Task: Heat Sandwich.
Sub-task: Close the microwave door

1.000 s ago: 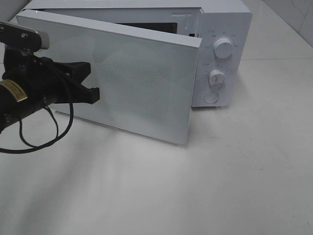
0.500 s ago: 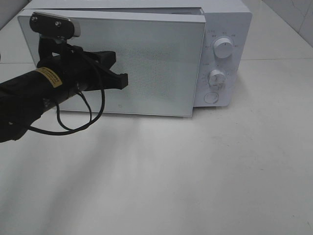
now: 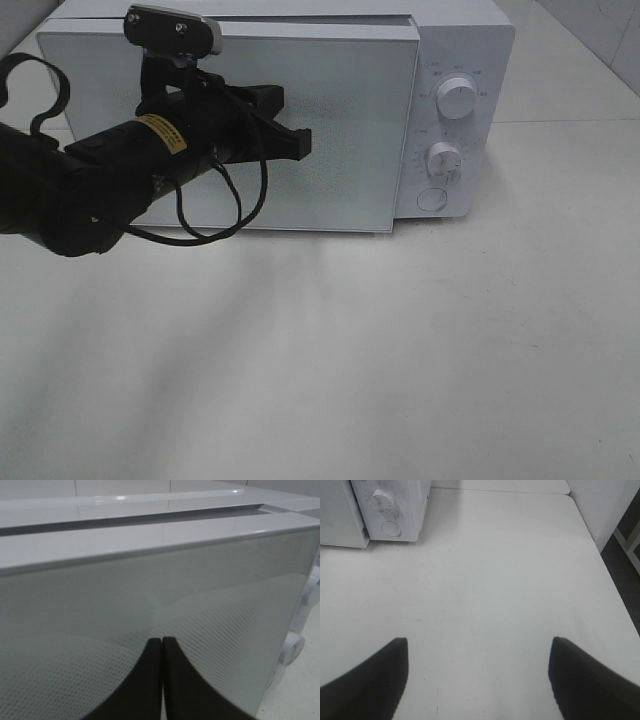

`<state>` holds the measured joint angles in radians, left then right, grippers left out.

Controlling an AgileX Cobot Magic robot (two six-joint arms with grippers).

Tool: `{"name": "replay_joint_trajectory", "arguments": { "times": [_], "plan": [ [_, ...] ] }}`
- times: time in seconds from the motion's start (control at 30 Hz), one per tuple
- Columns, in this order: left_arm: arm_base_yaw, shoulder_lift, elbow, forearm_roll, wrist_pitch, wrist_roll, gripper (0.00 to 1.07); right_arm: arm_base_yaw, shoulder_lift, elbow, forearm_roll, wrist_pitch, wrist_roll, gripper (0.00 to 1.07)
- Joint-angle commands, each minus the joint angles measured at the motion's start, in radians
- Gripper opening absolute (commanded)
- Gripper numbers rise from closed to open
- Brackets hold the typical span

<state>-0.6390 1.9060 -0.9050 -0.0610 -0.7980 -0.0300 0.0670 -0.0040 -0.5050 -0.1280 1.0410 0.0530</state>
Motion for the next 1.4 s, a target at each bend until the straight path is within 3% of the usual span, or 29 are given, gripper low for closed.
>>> {"name": "replay_joint_trajectory", "arguments": {
  "times": [0.03,0.6,0.87,1.4],
  "plan": [
    [-0.022,0.029,-0.063,-0.01,0.028,-0.004,0.0,-0.007,-0.027,0.0,0.004,-0.007,-0.005,0.75],
    [-0.033,0.125,-0.249,-0.049,0.114,-0.003,0.0,-0.007,-0.027,0.0,0.004,-0.007,-0.005,0.75],
    [-0.033,0.174,-0.324,-0.13,0.133,-0.004,0.0,-0.007,-0.027,0.0,0.003,-0.007,-0.005,0.75],
    [-0.033,0.183,-0.345,-0.12,0.144,-0.004,0.0,-0.007,-0.027,0.0,0.003,-0.007,-0.005,0.75]
  ]
}}
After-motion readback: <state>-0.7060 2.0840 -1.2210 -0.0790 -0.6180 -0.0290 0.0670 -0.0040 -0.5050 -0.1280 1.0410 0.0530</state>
